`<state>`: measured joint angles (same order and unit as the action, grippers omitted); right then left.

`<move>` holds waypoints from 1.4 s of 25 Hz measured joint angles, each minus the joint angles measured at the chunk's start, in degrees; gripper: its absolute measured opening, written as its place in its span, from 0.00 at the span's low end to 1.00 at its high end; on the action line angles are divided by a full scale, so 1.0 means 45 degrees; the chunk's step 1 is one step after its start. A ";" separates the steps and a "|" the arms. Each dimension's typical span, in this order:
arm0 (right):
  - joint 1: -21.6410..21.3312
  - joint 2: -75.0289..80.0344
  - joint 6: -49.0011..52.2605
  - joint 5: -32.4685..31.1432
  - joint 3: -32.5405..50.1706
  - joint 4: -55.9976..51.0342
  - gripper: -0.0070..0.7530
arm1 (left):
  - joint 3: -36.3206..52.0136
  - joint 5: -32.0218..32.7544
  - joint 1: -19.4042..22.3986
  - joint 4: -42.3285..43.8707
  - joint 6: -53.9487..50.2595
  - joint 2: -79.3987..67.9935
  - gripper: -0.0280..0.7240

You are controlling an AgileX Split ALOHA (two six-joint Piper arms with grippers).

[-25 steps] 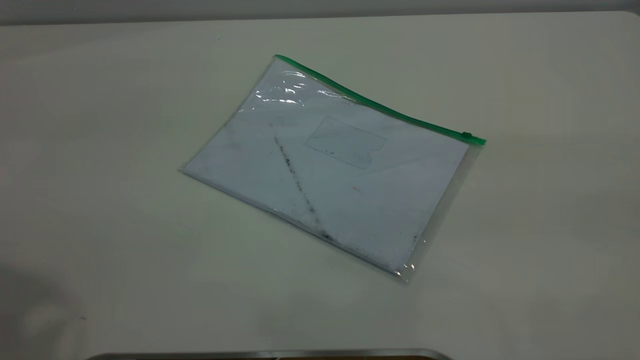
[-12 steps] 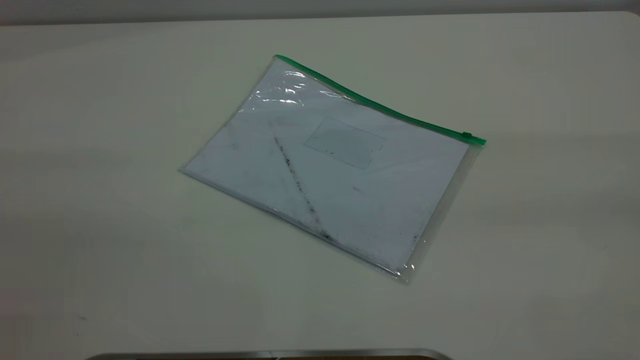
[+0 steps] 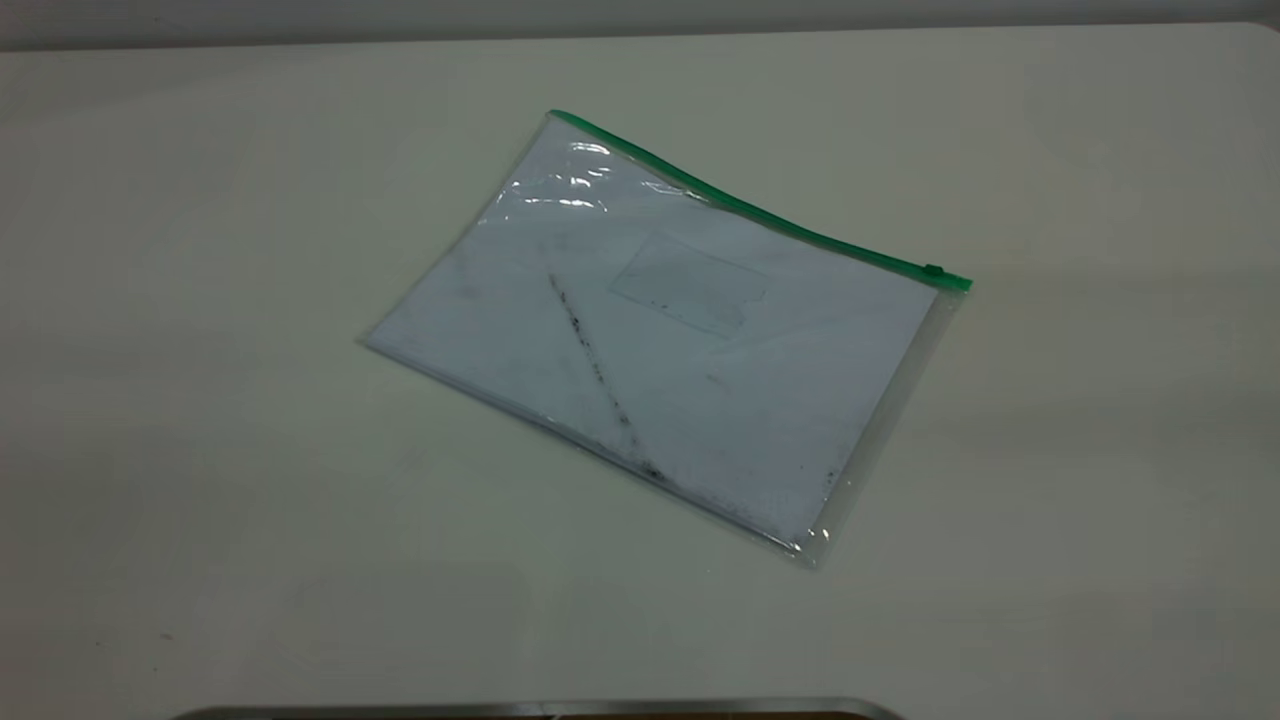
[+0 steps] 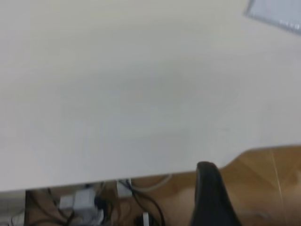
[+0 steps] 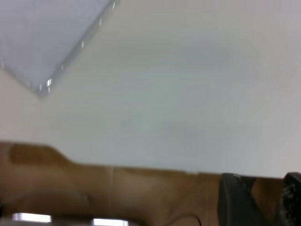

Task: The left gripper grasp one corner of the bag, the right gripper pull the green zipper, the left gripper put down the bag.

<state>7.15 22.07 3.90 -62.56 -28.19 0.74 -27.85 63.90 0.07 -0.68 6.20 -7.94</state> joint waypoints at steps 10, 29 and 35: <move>-0.0618 -0.4781 0.0000 -0.0197 0.0000 -0.0164 0.32 | 0.0000 0.0104 0.0131 0.0000 0.0000 0.1853 0.73; -0.0618 -0.5108 0.0028 -0.0371 0.0129 -0.0164 0.32 | 0.0000 0.0177 0.0562 0.0000 0.0012 0.2007 0.73; -0.0618 -0.5108 0.0028 -0.0371 0.0129 -0.0164 0.32 | 0.0000 0.0177 0.0567 0.0000 0.0012 0.2007 0.73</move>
<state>4.37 -0.92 4.03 -64.23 -27.61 0.00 -27.85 64.70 2.62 -0.68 6.26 1.10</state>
